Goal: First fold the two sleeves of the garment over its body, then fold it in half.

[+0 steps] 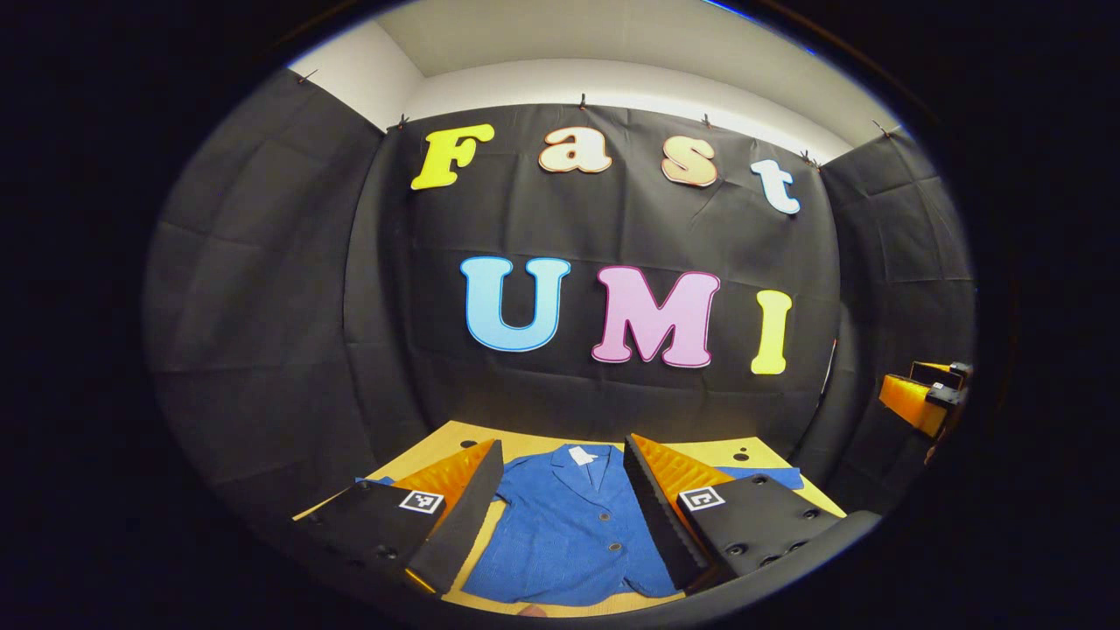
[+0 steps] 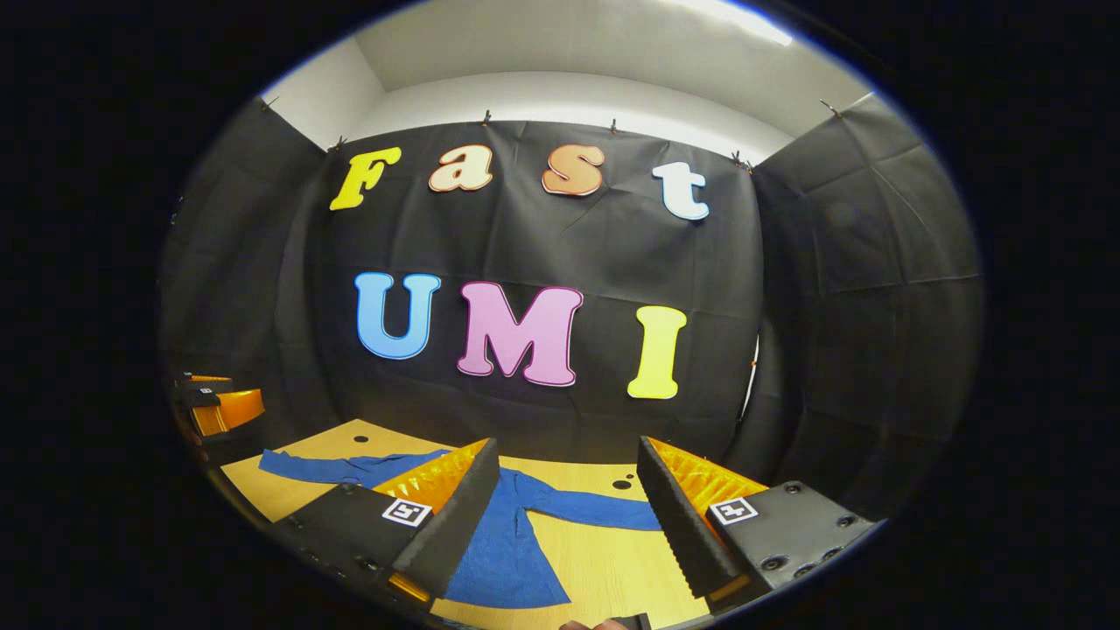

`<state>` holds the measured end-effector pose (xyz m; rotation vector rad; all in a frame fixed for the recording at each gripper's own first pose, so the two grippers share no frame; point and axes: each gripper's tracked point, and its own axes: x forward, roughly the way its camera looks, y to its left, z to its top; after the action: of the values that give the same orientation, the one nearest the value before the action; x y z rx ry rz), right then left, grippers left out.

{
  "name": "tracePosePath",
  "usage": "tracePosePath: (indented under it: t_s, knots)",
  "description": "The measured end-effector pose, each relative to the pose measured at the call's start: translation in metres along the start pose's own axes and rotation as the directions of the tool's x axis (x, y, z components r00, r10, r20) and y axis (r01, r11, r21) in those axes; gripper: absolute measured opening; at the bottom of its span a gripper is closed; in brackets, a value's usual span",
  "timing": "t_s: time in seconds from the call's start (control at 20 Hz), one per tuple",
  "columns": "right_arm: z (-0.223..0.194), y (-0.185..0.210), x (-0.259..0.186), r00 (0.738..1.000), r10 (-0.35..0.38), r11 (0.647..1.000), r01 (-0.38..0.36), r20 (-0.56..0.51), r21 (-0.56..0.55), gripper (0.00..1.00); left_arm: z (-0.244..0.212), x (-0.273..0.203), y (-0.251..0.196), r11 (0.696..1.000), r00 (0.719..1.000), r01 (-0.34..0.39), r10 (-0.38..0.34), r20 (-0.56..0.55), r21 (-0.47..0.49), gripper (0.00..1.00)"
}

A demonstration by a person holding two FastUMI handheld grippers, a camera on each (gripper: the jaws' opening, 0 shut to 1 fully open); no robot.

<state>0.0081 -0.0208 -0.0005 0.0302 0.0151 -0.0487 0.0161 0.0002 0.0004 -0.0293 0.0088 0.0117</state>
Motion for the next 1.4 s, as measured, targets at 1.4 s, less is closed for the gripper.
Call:
tracePosePath:
  t_s: [1.4]
  knots:
    - [-0.005, 0.012, -0.001, 1.0, -0.006, 1.0, 0.006, -0.013, -0.021, 0.92, 0.004, 0.0, 0.015, 1.0, 0.999, 0.0, 0.001, 0.033, -0.02, 0.8]
